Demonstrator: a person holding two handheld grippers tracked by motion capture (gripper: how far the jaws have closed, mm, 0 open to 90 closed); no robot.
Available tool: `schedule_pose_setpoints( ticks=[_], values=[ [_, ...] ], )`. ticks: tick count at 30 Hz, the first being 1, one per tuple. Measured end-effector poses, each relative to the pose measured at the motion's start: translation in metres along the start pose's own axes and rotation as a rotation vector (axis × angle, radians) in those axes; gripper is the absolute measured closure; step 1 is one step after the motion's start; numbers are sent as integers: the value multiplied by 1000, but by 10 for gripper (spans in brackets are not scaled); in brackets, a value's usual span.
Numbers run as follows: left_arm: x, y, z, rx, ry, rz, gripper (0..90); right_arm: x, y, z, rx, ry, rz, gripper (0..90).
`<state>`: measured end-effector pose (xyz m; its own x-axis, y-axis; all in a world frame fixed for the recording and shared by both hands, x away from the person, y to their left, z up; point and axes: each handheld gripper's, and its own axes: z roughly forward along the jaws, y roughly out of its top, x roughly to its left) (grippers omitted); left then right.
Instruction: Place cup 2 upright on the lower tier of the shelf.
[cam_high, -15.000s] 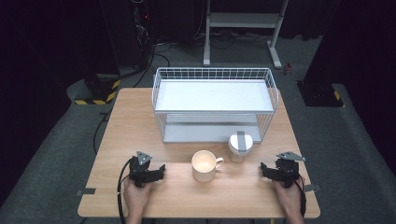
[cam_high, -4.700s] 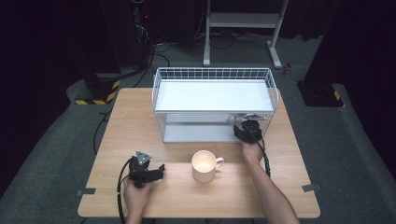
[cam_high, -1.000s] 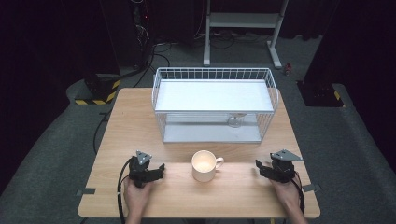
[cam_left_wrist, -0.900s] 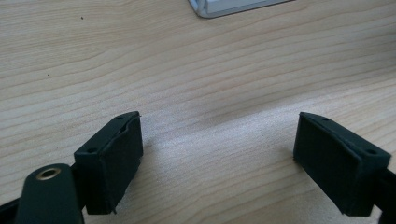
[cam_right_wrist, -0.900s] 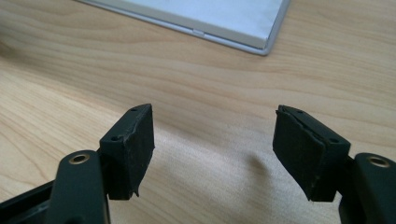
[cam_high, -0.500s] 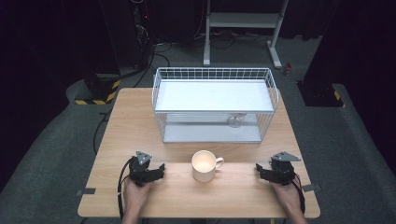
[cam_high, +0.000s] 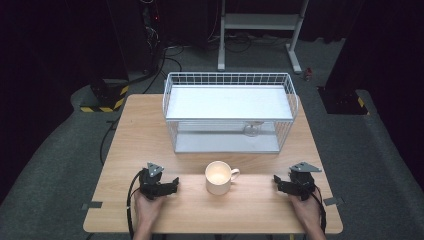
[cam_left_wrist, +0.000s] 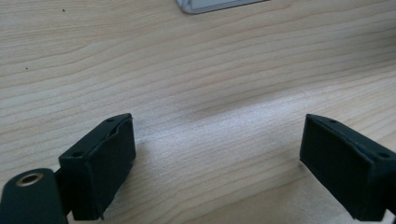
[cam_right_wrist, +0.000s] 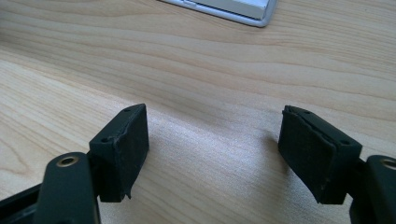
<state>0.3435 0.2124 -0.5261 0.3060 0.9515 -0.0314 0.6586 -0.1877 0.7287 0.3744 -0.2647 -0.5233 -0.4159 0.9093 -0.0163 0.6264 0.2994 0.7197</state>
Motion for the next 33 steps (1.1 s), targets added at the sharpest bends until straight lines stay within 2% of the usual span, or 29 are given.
schedule_pose_setpoints(
  ticks=[6,7,16,18,24,28,33],
  values=[
    [-4,1,-6,-15,-32,5,78,0,0,0,0,0,0,246],
    [-7,0,-7,-16,-42,23,71,0,0,0,0,0,0,246],
    [-22,0,-13,-6,-82,58,50,-1,0,0,2,2,3,220],
    [-27,1,-14,-5,-85,79,47,-1,0,1,4,-2,9,208],
    [-38,5,-18,-21,-109,105,41,-1,0,1,9,-6,-2,182],
    [-46,4,-23,-24,-133,123,36,-1,0,2,15,-18,12,146],
    [-53,2,-22,-18,-154,134,30,-1,0,2,17,-18,17,146]
  ],
)
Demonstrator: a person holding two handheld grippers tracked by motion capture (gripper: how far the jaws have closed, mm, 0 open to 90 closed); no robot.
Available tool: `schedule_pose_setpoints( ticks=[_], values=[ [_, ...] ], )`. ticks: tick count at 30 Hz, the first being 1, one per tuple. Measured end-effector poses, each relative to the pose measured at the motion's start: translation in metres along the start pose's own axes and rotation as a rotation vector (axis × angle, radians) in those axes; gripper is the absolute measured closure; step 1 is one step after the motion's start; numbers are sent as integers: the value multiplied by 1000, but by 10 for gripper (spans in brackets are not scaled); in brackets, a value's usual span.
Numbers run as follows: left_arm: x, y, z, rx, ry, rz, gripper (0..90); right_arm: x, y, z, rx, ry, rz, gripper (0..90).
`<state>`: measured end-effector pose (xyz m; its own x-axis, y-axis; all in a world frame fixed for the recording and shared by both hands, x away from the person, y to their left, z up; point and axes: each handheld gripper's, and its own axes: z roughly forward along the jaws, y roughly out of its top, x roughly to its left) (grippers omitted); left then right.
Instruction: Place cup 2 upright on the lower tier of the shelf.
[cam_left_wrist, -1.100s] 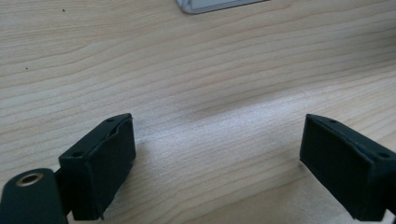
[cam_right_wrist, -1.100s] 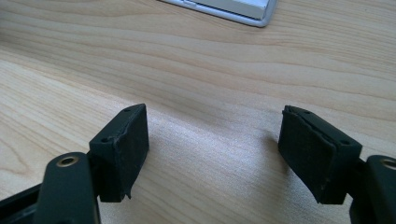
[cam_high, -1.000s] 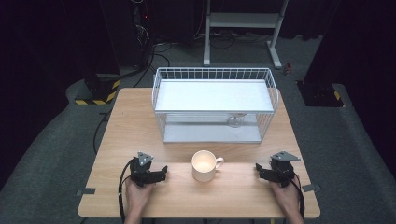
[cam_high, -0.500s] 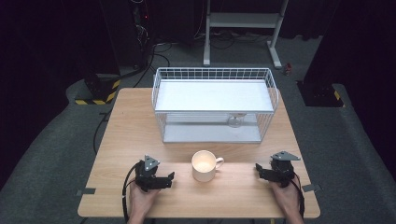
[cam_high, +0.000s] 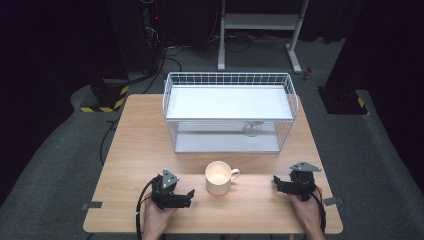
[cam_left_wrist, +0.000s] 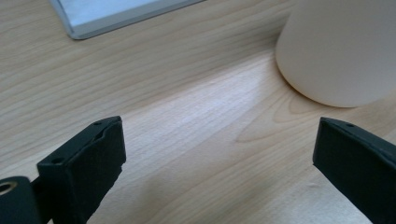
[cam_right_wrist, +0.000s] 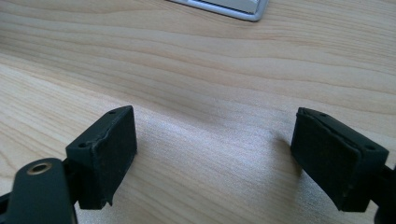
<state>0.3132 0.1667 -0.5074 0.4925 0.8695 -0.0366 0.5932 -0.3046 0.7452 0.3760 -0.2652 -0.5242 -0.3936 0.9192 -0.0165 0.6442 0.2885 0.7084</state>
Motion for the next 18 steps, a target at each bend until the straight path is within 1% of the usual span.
schedule_pose_setpoints(
  ticks=[2,4,5,6,8,10,11,12,13,15,17,18],
  values=[
    [-1,0,0,3,-2,6,27,0,0,0,0,0,0,146],
    [-4,0,2,0,-16,7,26,0,0,0,0,0,-1,146],
    [-8,0,3,1,-22,16,25,0,0,0,0,0,0,146],
    [-8,0,3,1,-22,16,23,0,0,0,0,0,0,146],
    [-12,1,4,3,-28,22,20,0,0,0,1,0,1,146],
    [-15,2,4,5,-40,27,19,0,0,0,1,0,2,146],
    [-18,3,4,7,-45,40,17,0,0,0,1,0,4,146],
    [-18,3,4,7,-45,40,17,0,0,0,1,0,4,146],
    [-22,3,4,13,-53,47,16,0,0,0,0,0,-2,146],
    [-25,4,4,15,-56,56,15,0,0,0,0,0,0,146],
    [-27,5,5,15,-62,53,13,0,0,0,0,0,1,146],
    [-29,6,5,18,-64,61,13,0,0,0,0,0,1,146]
  ],
)
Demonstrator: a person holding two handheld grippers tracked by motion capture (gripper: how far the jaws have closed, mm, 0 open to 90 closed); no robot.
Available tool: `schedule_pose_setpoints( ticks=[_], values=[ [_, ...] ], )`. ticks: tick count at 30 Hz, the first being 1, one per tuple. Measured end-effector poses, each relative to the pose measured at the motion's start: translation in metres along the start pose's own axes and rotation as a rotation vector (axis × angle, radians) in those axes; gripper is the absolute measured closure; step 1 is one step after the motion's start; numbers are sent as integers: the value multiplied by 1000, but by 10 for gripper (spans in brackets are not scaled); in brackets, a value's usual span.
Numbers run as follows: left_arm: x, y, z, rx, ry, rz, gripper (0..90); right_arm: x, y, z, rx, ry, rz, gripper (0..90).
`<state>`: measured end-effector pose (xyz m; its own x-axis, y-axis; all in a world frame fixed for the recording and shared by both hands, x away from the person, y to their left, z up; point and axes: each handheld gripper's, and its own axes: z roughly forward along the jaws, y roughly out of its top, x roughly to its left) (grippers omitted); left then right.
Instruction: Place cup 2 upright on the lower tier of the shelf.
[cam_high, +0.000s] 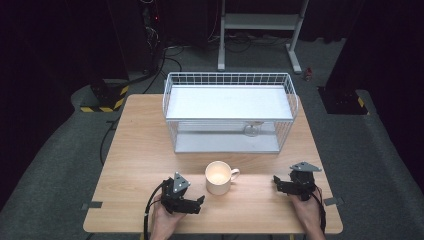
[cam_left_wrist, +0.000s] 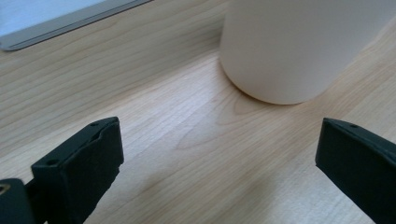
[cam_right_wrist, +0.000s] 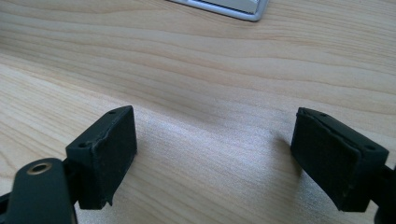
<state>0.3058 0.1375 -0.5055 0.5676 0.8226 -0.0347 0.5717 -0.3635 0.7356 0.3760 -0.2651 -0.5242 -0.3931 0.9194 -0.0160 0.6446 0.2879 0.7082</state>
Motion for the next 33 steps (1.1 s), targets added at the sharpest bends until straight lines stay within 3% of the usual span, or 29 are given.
schedule_pose_setpoints(
  ticks=[13,21,33],
  values=[
    [-20,8,10,-1,-33,22,2,0,0,0,1,0,5,146],
    [-30,22,19,-12,-59,43,1,0,0,0,1,-1,5,146],
    [-30,33,28,-54,-88,26,1,0,0,0,1,0,5,146]
  ],
)
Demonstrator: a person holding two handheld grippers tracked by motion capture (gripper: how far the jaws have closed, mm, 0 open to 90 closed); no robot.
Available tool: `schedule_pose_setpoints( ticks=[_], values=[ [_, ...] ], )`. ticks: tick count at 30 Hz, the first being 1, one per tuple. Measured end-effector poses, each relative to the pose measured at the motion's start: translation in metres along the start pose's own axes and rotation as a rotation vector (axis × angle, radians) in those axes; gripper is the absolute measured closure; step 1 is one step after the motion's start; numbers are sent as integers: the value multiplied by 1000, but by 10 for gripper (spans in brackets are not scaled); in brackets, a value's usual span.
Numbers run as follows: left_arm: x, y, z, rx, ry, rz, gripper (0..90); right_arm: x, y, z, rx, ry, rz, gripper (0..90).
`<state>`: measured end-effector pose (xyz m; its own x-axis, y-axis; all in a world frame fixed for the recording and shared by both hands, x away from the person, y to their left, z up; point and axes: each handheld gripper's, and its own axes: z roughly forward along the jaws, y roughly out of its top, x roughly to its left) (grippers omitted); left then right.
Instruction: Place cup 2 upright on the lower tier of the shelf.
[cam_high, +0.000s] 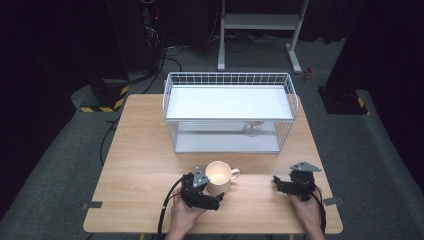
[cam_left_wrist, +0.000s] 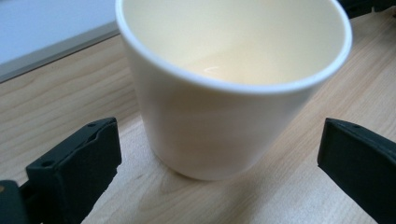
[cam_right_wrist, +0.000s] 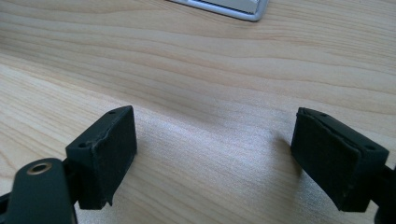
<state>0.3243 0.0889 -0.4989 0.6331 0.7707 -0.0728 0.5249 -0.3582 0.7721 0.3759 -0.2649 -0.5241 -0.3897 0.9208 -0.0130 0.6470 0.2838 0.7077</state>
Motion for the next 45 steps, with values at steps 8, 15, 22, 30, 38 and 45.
schedule_pose_setpoints(
  ticks=[8,15,22,30,38,45],
  values=[
    [0,6,6,-27,-5,5,0,0,0,0,0,1,0,145],
    [-1,8,10,-39,-3,25,0,0,0,0,0,0,0,146],
    [0,9,13,-82,-12,-3,0,0,0,0,0,0,0,145],
    [0,16,19,-95,-10,-5,4,0,0,0,1,-1,-1,145],
    [-3,20,26,-91,26,22,48,0,0,0,-1,-1,-4,145],
    [-5,20,25,-112,42,45,87,0,0,0,0,-1,1,146]
  ],
)
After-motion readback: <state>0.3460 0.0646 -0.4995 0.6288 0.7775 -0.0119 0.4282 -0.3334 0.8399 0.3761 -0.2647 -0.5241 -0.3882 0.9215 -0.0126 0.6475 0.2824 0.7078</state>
